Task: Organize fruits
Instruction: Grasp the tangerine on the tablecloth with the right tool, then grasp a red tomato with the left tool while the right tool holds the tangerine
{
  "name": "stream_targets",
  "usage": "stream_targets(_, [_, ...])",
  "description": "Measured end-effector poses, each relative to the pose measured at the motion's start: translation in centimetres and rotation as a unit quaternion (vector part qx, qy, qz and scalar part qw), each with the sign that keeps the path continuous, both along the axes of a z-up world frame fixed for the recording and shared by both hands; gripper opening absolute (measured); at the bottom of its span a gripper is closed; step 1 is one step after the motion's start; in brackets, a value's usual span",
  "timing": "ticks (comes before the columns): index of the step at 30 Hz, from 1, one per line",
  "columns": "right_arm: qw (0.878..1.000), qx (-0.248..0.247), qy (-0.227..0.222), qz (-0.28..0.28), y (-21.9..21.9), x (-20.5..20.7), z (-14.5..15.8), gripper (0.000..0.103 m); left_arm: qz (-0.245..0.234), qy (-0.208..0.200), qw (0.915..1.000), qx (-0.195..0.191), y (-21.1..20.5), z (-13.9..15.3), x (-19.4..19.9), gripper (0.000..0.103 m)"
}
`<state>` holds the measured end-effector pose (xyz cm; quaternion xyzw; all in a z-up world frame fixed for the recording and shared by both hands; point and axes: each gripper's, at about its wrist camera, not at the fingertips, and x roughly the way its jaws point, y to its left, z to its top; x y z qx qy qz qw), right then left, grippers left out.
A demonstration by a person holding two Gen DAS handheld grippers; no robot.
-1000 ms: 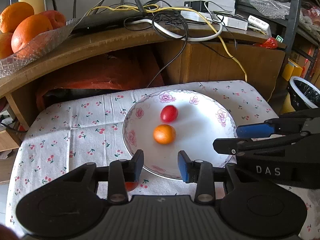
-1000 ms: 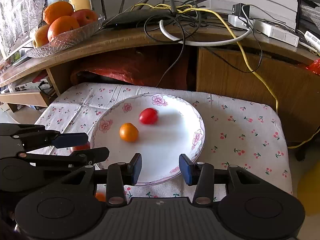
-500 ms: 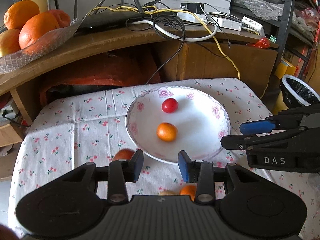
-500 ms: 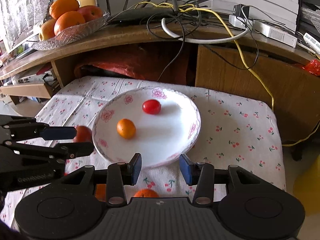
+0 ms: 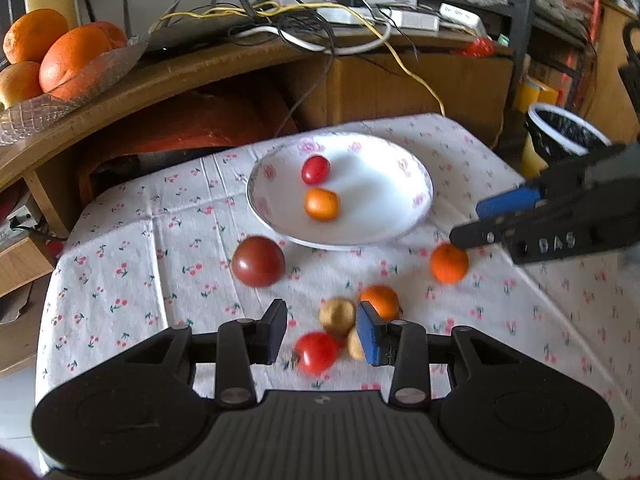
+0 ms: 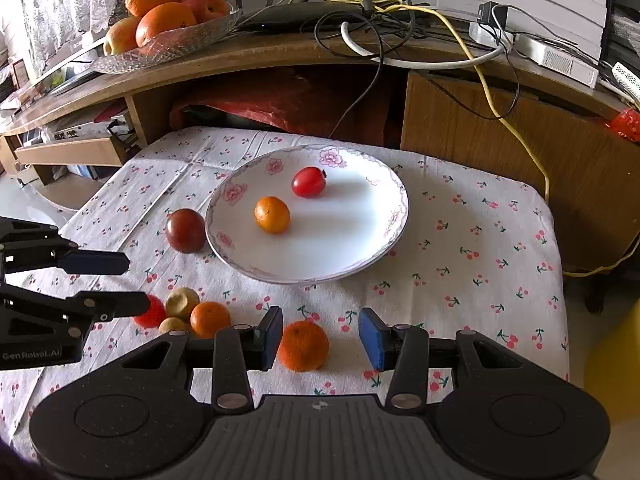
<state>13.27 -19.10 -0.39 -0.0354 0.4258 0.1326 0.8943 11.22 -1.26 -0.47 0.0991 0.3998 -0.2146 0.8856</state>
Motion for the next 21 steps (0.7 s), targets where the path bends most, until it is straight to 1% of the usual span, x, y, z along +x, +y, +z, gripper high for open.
stream_targets(6, [1.000,0.000,0.010,0.006,-0.4,-0.5,-0.4,0.039,-0.011,0.013,0.9997,0.017,0.6,-1.3,-0.5,0.045])
stream_targets(16, [1.000,0.000,0.019,0.020,-0.3,-0.5,-0.9,0.039,-0.025,0.032,0.9986,0.034,0.5,-3.3,0.5,0.045])
stream_targets(21, [0.999,0.002,0.023,0.023,-0.4,-0.3,-1.2,0.039,-0.022,0.033,0.9988,0.029,0.5,-3.6,1.0,0.045])
